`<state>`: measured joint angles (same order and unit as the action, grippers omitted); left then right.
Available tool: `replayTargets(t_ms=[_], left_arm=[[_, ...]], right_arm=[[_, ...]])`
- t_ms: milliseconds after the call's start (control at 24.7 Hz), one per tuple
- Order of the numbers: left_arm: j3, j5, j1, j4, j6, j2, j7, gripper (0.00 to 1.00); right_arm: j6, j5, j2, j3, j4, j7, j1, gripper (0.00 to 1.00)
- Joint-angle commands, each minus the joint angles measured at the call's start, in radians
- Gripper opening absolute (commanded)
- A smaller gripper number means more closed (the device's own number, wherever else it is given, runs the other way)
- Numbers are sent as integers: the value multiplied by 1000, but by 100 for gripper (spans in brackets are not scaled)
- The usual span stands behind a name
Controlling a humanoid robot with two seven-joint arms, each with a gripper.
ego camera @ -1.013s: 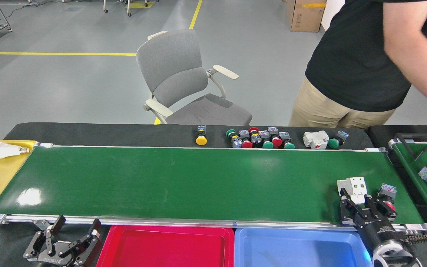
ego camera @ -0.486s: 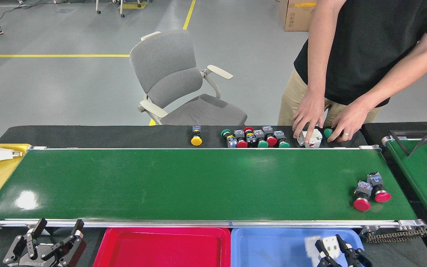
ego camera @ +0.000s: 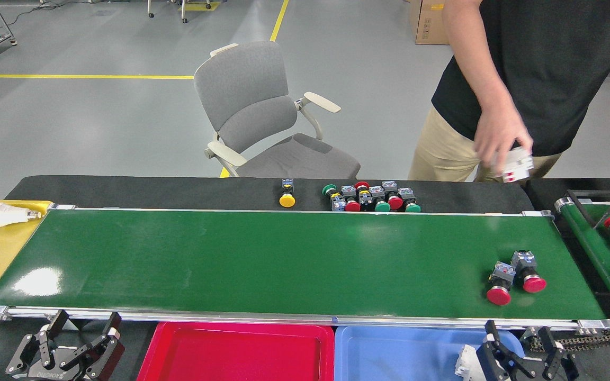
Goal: Pick switch part from conveyor to tray
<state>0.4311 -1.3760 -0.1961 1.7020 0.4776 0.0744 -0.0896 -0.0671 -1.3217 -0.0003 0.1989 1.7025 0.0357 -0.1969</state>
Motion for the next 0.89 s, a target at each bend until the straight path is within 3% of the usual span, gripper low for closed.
replayTargets(t_ms=[0,324,405,446,608,689,851], left_arm=[[0,0,9,11,4,15,4,100],[0,0,12,10,4,31,4,100],[-2,0,12,13,4,33,4,100],[-2,0,12,13,6,33,4,100],[-2,-2,10,11,18,33,4,100],[0,-2,10,11,35,33,4,100],[1,-2,9,11,36,31,4,100]], right_arm=[[35,-40,5,-32,-17,32,45,100],[173,-63,-6,-184,-149,95,172,100],[179,-63,-4,-188,-172,104,195,95],[184,-63,-4,-190,-184,112,206,88],[179,-63,-26,-217,-216,121,226,34],[179,-60,-43,-240,-216,124,228,21],[171,-57,-46,-268,-204,122,226,12]])
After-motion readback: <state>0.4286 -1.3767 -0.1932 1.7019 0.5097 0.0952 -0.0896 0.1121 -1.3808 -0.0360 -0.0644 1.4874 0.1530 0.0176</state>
